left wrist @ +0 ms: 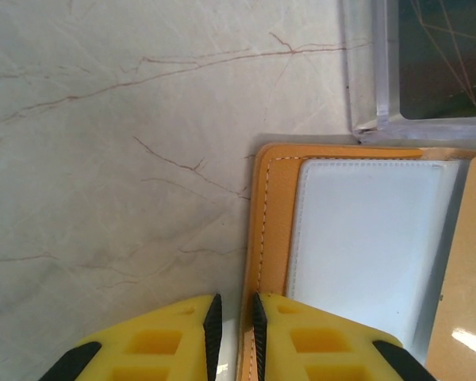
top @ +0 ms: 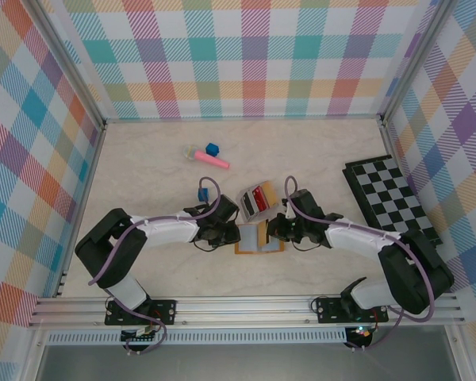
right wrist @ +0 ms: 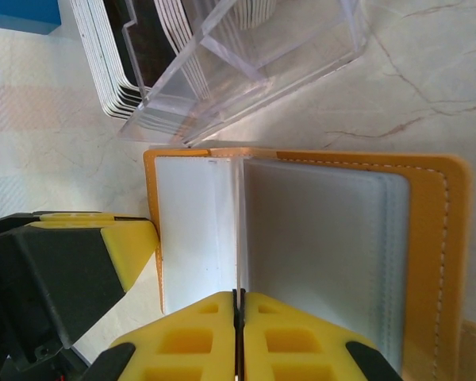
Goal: Put the credit cards into the card holder
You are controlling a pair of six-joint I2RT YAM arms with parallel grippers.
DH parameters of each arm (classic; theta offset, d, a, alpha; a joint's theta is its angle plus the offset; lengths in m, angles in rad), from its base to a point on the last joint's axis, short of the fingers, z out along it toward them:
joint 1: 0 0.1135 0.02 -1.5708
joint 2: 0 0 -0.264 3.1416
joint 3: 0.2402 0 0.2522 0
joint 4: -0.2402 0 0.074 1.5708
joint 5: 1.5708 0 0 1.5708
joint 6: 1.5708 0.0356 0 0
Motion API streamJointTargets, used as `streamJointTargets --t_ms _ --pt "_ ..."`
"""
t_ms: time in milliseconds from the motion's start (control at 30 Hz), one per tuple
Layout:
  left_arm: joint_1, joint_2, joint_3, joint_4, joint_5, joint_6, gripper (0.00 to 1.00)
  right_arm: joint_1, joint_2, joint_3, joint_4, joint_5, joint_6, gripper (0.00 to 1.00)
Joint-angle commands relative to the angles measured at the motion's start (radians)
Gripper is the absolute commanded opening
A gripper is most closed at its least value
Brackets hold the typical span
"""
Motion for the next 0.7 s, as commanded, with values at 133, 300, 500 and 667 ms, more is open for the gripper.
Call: streamJointTargets --t_ms 133,300,500,667 --pt "-0.014 0.068 0.003 0.022 0.046 0.014 0.2 0.001 0.063 -0.031 0.08 -0.033 0.003 0.08" --pt "-0.017 0.071 0.007 0.012 0.041 0.01 0.18 0.002 0.039 -0.068 0.129 -0.043 0.019 0.08" --pt "-0.018 0.071 0.007 0.006 0.037 0.009 0.16 0.003 -0.049 -0.063 0.078 -0.011 0.012 0.08" --pt "-0.021 0.076 0.012 0.007 0.042 0.009 0.15 0.002 -0.02 -0.063 0.108 -0.033 0.015 0.08"
